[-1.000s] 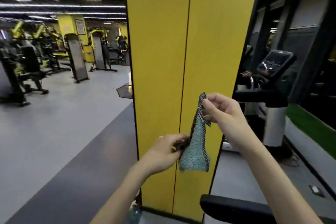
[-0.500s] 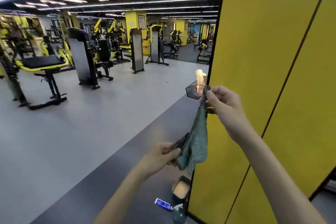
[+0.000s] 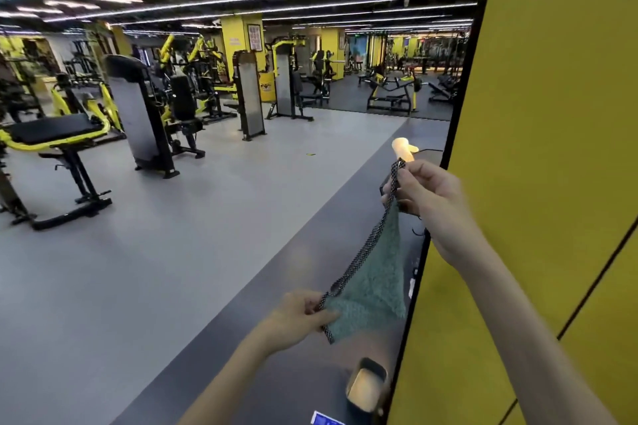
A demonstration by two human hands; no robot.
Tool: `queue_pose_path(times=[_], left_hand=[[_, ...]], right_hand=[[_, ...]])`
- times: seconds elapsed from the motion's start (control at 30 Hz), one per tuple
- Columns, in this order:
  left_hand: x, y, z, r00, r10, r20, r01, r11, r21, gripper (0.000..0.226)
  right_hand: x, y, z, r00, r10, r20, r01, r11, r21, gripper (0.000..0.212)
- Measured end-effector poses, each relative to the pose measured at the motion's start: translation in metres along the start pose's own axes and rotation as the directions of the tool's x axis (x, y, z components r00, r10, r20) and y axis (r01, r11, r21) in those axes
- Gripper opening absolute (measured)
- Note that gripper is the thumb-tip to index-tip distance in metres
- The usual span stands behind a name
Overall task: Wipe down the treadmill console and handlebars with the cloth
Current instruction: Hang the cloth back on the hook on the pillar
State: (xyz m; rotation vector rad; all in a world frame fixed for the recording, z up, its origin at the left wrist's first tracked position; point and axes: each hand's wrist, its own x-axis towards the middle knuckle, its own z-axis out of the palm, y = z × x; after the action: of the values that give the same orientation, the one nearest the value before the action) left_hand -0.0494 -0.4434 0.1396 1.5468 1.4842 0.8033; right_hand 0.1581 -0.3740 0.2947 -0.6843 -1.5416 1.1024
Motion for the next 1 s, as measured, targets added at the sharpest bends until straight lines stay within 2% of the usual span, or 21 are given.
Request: queue_pose_path(times=[0.03,0.07,0.17,0.27,0.33,0.5,0.57,0.73,0.87,0.93,1.0], left_hand=[[0.011,-0.006,-0.006,1.000,0.022,-0.011,-0.022,0.999,0.033,0.057],[0.022,-0.011,-0.013,0.999,0.036,-0.010,-0.035,0.998,0.058,0.060],[0.058,-0.021,-0.034,0.995,0.093,0.026,-0.096,0.984,0.150,0.035],[0.097,-0.043,-0.051,0.976,0.216,0.035,-0.219,0.954,0.203,0.036],[0.120,-0.065,-0.058,0.958,0.284,0.039,-0.285,0.933,0.220,0.026],[0.171,-0.130,-0.073,0.892,0.429,0.144,-0.451,0.870,0.200,0.014],[0.187,-0.145,-0.080,0.868,0.463,0.178,-0.492,0.849,0.191,0.016],[0.209,-0.144,-0.094,0.818,0.562,0.124,-0.565,0.825,-0.014,0.014],[0.229,-0.128,-0.103,0.783,0.621,-0.009,-0.576,0.720,-0.387,0.007],[0.239,-0.122,-0.104,0.749,0.663,0.006,-0.583,0.663,-0.471,0.005],[0.256,-0.119,-0.101,0.703,0.707,0.080,-0.586,0.639,-0.498,0.007]], right_hand=[[0.007,0.005,0.007,1.000,0.004,0.006,-0.004,1.000,-0.014,0.016],[0.014,0.011,0.014,1.000,0.005,0.008,-0.005,1.000,-0.026,0.016],[0.030,0.038,0.035,1.000,-0.003,0.007,0.003,0.999,-0.044,0.015],[0.040,0.072,0.059,0.999,-0.046,-0.006,0.045,0.992,-0.114,0.014],[0.042,0.098,0.075,0.997,-0.071,-0.043,0.063,0.986,-0.157,0.015],[0.044,0.174,0.115,0.971,-0.136,-0.198,0.089,0.968,-0.233,0.014],[0.046,0.197,0.131,0.949,-0.155,-0.276,0.078,0.960,-0.270,0.014],[0.048,0.214,0.151,0.929,-0.095,-0.357,-0.055,0.920,-0.389,0.015],[0.054,0.229,0.154,0.913,-0.118,-0.391,-0.089,0.877,-0.472,0.012],[0.055,0.241,0.152,0.900,-0.130,-0.417,-0.104,0.864,-0.493,0.011],[0.056,0.254,0.147,0.880,-0.139,-0.454,-0.134,0.845,-0.518,0.011]])
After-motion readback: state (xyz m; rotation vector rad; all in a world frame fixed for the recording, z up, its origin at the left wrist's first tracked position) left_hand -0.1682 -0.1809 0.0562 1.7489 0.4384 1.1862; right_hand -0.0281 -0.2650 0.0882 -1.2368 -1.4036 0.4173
